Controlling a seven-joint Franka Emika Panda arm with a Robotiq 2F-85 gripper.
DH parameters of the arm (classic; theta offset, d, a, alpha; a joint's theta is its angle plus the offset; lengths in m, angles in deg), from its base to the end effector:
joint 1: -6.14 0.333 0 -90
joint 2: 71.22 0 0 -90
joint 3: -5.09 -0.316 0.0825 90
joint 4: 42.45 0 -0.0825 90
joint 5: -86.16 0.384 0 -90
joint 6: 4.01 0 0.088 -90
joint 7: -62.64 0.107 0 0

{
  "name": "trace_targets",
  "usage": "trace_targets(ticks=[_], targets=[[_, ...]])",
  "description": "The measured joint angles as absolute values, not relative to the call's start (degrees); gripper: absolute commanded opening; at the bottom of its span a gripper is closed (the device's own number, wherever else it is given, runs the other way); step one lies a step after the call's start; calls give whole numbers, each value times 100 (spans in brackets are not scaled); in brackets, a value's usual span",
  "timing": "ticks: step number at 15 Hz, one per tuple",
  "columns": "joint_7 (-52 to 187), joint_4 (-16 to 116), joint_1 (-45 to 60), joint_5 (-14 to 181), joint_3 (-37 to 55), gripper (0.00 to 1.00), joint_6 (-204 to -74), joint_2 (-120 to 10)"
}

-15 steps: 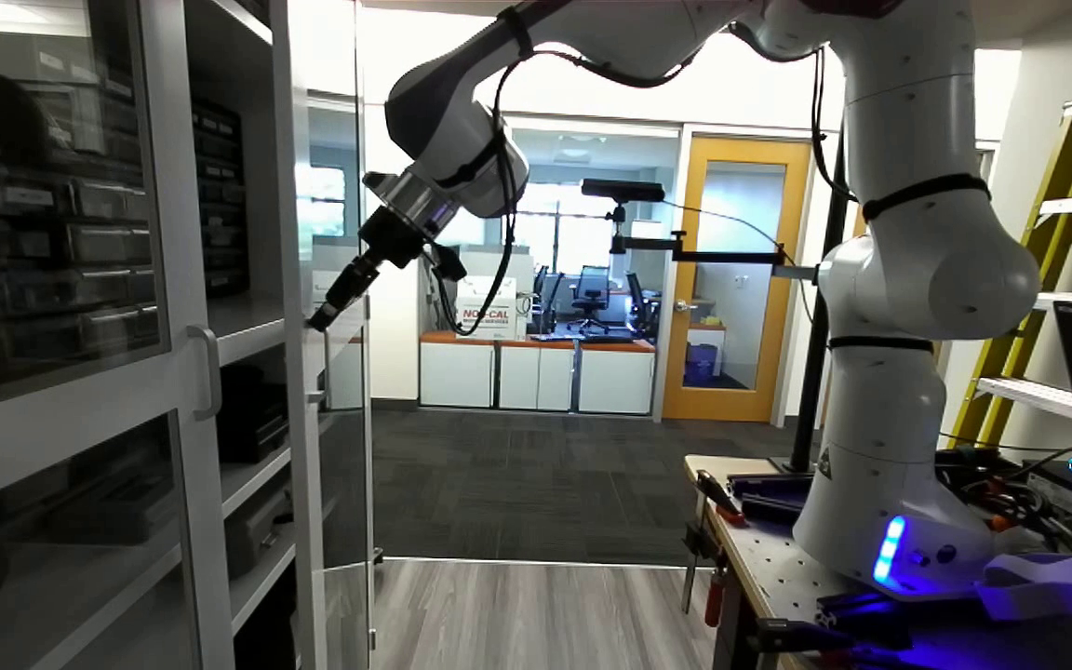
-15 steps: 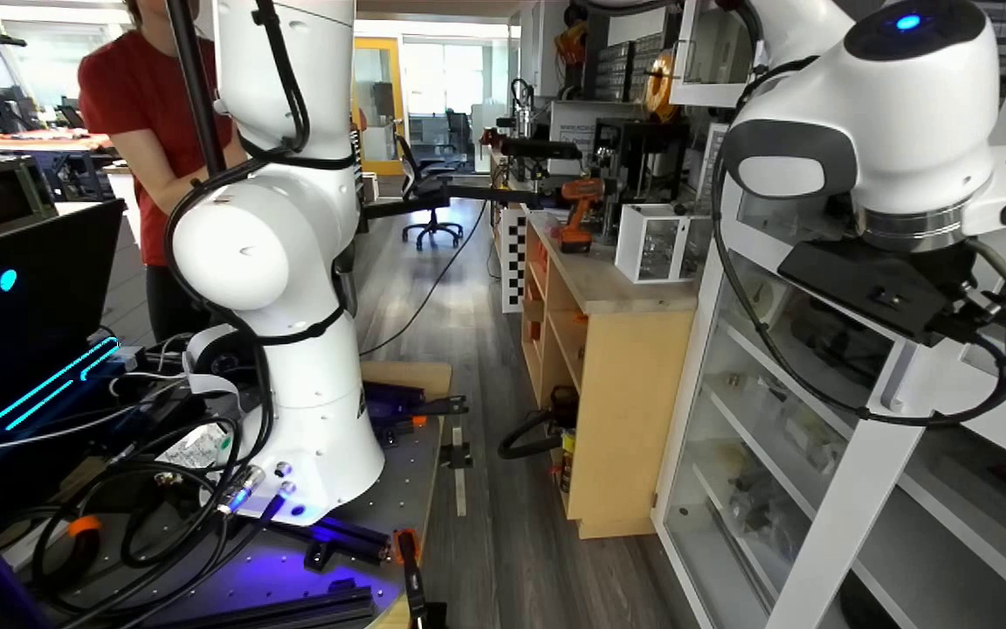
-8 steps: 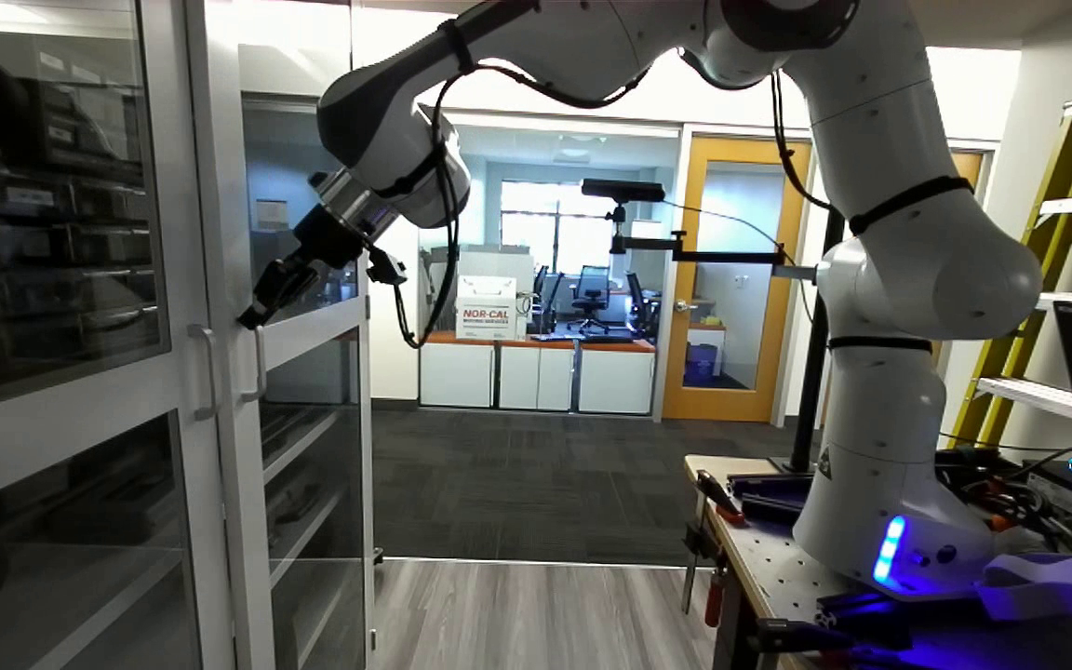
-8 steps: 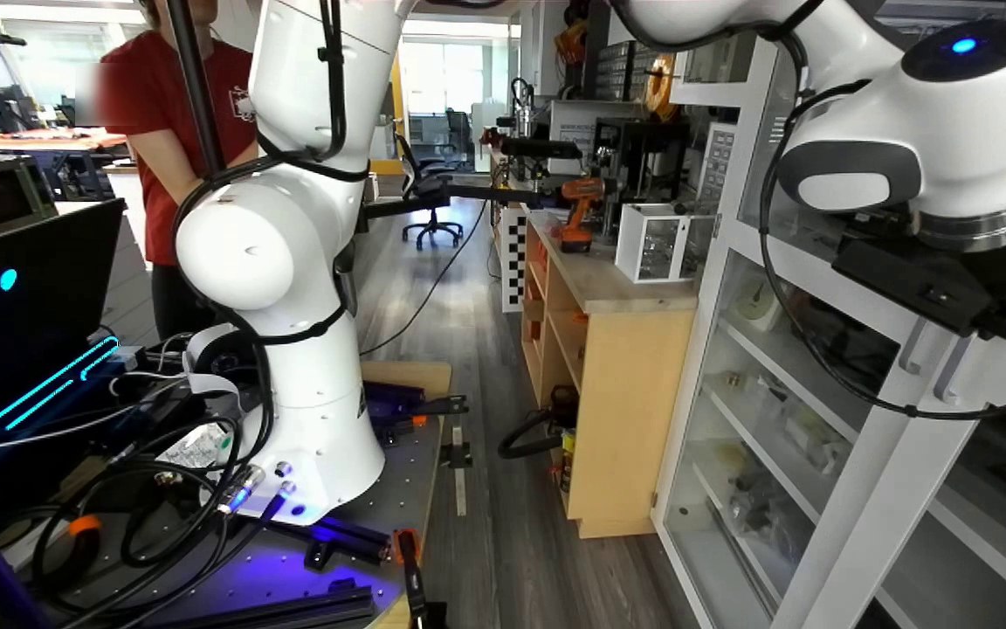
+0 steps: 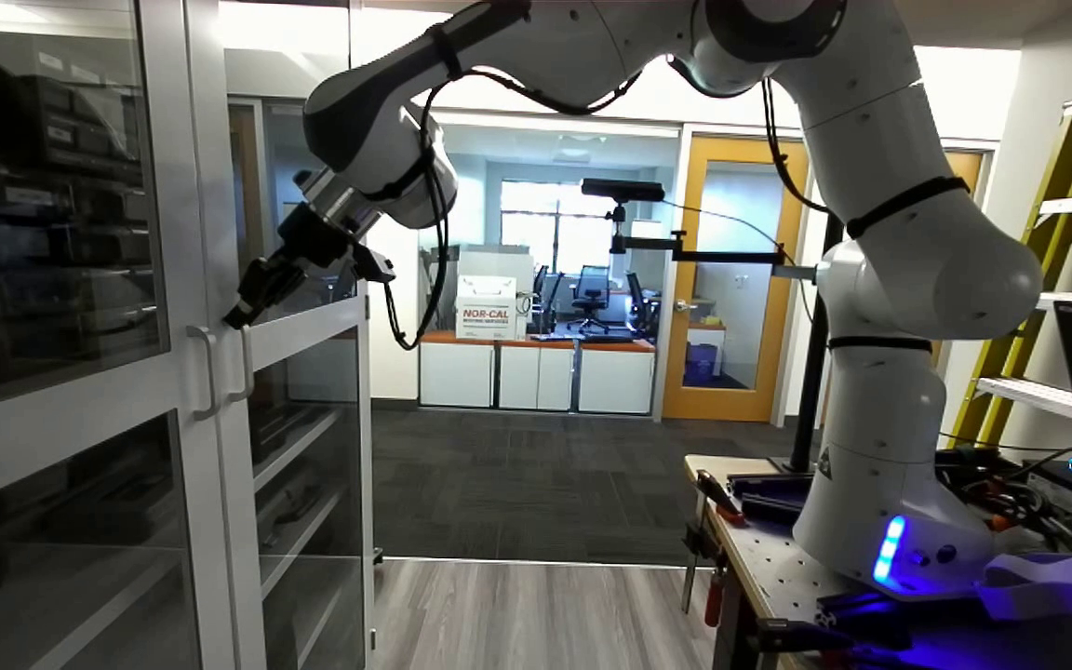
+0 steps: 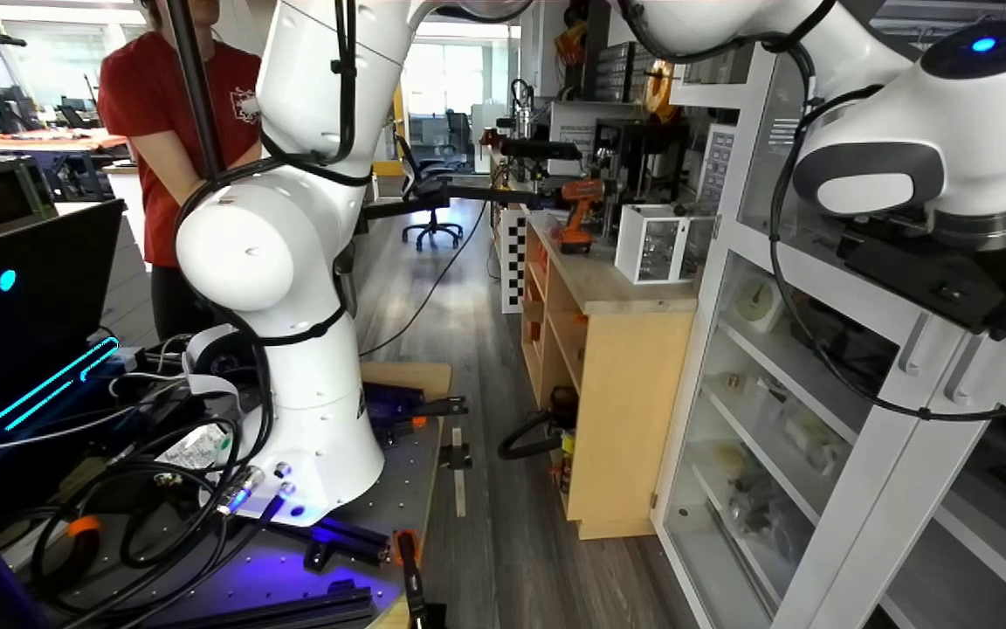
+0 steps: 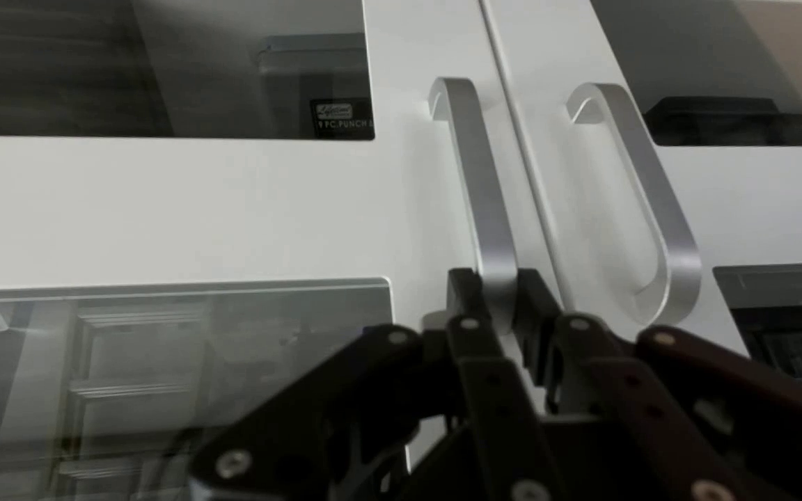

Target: Close the cabinet door

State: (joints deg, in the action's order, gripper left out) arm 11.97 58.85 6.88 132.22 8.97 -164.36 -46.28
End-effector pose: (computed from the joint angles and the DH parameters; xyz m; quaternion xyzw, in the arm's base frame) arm 0.6885 -0.0660 0.3750 -0.9326 -0.0754 -0.3450 0.0742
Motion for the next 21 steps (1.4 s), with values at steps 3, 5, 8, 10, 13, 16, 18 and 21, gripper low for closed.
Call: trace_targets(ticks=[3,5,8,10,13,16,18,21], targets=[[1230,5798,691,12959,924,56,-16262,-4600],[1582,5749,702,12412,935,68,-16114,-4596],[2608,5723,687,11147,832,88,-16052,-4581],[3265,5722,688,10367,813,98,-16002,-4579],[4071,5695,688,9397,840,100,-15804,-4581],[4653,5668,686,8785,888,100,-15368,-4651],[4918,5667,682,8688,890,100,-14962,-4759],[5273,5670,667,8678,892,100,-14240,-4968]])
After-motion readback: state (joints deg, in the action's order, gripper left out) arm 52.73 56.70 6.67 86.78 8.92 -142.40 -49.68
